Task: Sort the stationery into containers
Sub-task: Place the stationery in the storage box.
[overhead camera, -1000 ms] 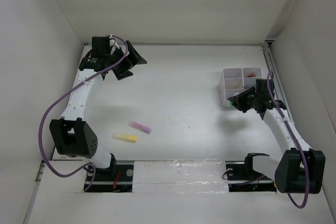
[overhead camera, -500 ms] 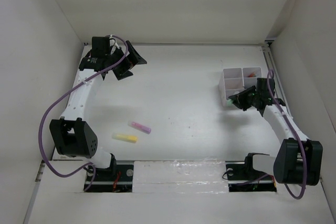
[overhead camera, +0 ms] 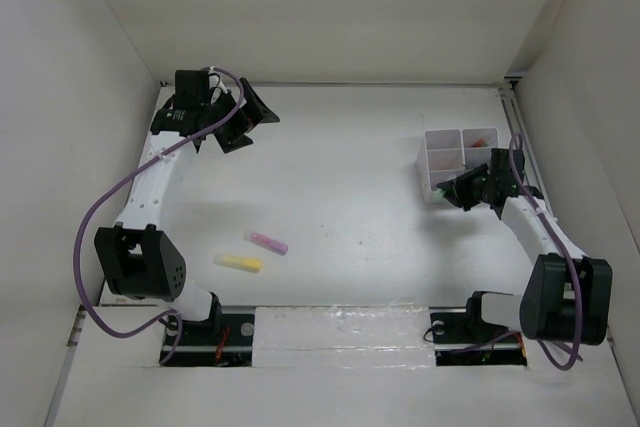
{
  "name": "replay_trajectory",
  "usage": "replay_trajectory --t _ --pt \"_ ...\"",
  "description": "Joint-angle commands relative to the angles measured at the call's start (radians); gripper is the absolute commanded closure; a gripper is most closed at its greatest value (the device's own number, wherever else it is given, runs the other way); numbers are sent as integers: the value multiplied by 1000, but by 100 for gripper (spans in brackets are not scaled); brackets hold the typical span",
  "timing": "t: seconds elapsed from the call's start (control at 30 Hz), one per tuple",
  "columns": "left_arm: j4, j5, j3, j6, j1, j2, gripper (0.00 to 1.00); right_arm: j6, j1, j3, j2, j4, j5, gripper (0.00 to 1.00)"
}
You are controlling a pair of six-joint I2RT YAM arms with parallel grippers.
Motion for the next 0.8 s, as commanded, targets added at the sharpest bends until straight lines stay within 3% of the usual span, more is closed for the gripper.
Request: replay_trajectory --t 0.0,0.13,0.3,0.4,0.73,0.77 --pt "-9 5 4 19 5 -2 0 0 -6 25 7 53 -27 92" --pt "-9 5 13 19 5 7 0 0 -6 34 16 73 -27 84" --pt "-9 14 13 19 5 17 0 0 -6 43 16 86 -36 57" --pt "-9 14 13 19 5 17 0 -9 -6 54 16 86 -45 48" --pt "-9 -9 13 19 5 26 0 -19 -6 75 -22 186 -122 43" --pt "-19 -18 13 19 5 26 0 -34 8 85 -33 198 -122 37"
